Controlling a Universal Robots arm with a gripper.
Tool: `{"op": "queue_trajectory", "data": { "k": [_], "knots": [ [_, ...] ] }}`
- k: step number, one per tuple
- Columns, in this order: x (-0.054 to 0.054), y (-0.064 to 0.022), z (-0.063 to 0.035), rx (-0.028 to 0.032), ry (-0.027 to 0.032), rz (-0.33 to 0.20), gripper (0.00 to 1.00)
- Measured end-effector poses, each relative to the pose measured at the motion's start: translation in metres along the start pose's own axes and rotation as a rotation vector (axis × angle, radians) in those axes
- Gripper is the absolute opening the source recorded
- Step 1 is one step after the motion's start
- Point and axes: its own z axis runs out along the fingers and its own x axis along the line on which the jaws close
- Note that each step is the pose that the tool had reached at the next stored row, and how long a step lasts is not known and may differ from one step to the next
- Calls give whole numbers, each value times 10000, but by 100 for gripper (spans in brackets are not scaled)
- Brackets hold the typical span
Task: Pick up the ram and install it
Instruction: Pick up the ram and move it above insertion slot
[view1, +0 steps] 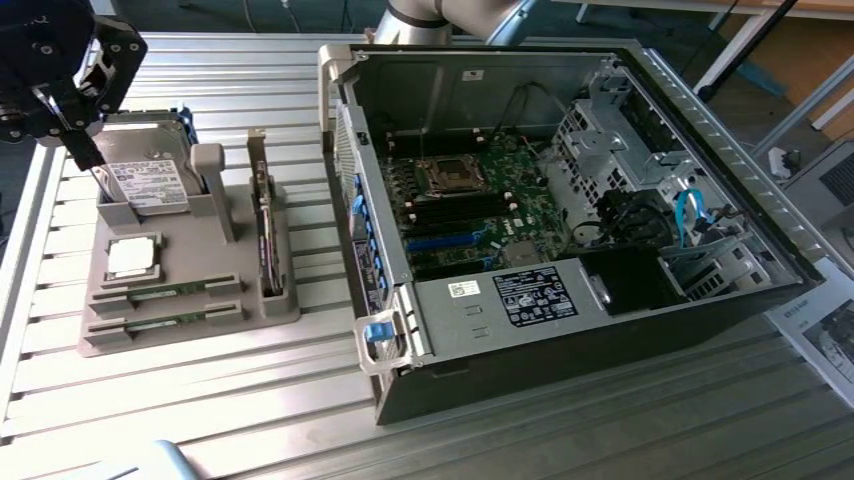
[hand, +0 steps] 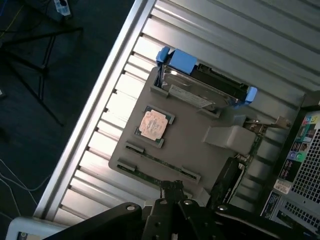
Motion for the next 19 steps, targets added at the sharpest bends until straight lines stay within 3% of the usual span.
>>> {"op": "queue_trajectory", "data": {
  "k": [11,19],
  "knots": [
    [0,0,0,-38,65,-1458,11],
    [0,0,0,-73,125,-2806,11]
  ]
}}
